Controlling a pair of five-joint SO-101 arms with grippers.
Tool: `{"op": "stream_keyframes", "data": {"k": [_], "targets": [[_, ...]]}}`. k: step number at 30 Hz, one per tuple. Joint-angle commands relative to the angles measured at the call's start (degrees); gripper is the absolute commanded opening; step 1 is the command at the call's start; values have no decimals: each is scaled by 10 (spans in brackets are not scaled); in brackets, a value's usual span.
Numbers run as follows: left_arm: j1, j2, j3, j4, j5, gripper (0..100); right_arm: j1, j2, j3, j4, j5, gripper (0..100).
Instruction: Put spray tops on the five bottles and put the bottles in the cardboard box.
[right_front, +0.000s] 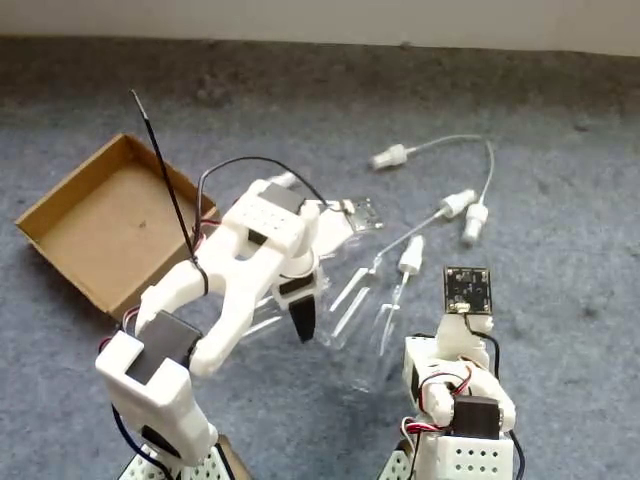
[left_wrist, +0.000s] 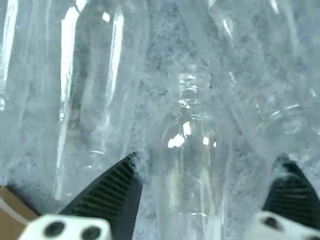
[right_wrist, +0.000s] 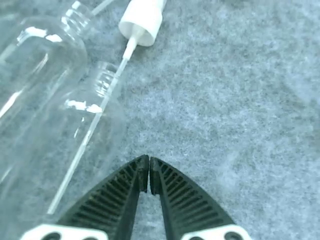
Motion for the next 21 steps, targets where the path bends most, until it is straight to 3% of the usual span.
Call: {"op": "stream_keyframes", "data": {"k": [1, 15, 21], "targets": [[-9, -4, 31, -64, -7, 341, 7, -5, 75, 1, 6, 5], [-9, -4, 50, -73, -36, 339, 7, -5, 75, 1, 6, 5], [-9, -4, 50, -73, -35, 198, 7, -5, 75, 1, 6, 5]]}}
